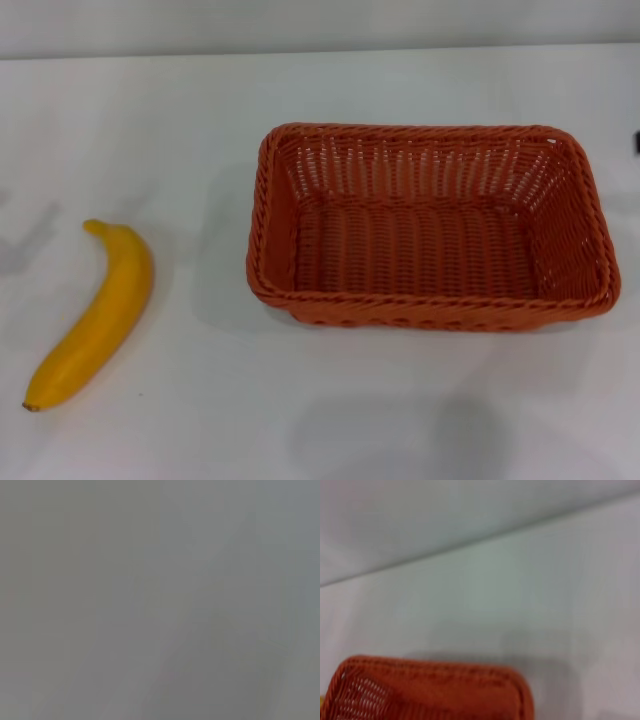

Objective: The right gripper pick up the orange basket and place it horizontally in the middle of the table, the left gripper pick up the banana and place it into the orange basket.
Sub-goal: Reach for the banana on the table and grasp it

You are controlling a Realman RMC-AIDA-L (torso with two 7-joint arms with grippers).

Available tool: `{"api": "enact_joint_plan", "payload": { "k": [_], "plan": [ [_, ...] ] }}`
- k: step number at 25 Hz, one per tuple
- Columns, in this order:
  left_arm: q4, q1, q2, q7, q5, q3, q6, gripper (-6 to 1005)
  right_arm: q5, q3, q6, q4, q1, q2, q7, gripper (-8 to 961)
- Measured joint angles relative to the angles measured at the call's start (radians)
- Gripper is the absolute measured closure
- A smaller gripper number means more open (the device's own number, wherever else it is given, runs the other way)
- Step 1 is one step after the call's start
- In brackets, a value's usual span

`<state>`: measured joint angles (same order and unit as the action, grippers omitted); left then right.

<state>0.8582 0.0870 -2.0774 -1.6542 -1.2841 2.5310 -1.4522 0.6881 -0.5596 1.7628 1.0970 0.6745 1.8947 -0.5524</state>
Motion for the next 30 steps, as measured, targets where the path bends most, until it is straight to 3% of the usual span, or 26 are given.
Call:
{"api": "enact_joint_plan", "payload": {
  "k": [7,10,13,16,20,25,30],
  "plan": [
    [0.311,-0.009,-0.001,0.54,-0.35,0.0,-0.044,124,0.129,0.004,-0.125,0.149,-0.078,-0.012,-0.221,144],
    [0.441,0.031,0.006,0.756,-0.541,0.0,-0.08,123,0.18,0.012,-0.196,0.16,-0.12,-0.012,-0.308,146],
    [0.508,0.127,0.035,0.948,-0.716,0.0,-0.159,123,0.223,0.049,-0.236,0.161,-0.162,-0.007,-0.406,149],
    [0.518,0.242,0.072,1.064,-0.868,0.0,-0.257,123,0.235,0.081,-0.264,0.161,-0.185,0.001,-0.475,151],
    [0.505,0.402,0.104,1.14,-1.097,-0.014,-0.358,123,0.238,0.093,-0.313,0.162,-0.208,0.018,-0.543,153],
    [0.457,0.514,0.127,1.168,-1.311,-0.064,-0.44,124,0.239,0.089,-0.38,0.156,-0.207,0.053,-0.615,153],
    [0.376,0.587,0.127,1.177,-1.4,-0.164,-0.436,124,0.252,0.083,-0.409,0.154,-0.207,0.074,-0.642,153]
  ]
}}
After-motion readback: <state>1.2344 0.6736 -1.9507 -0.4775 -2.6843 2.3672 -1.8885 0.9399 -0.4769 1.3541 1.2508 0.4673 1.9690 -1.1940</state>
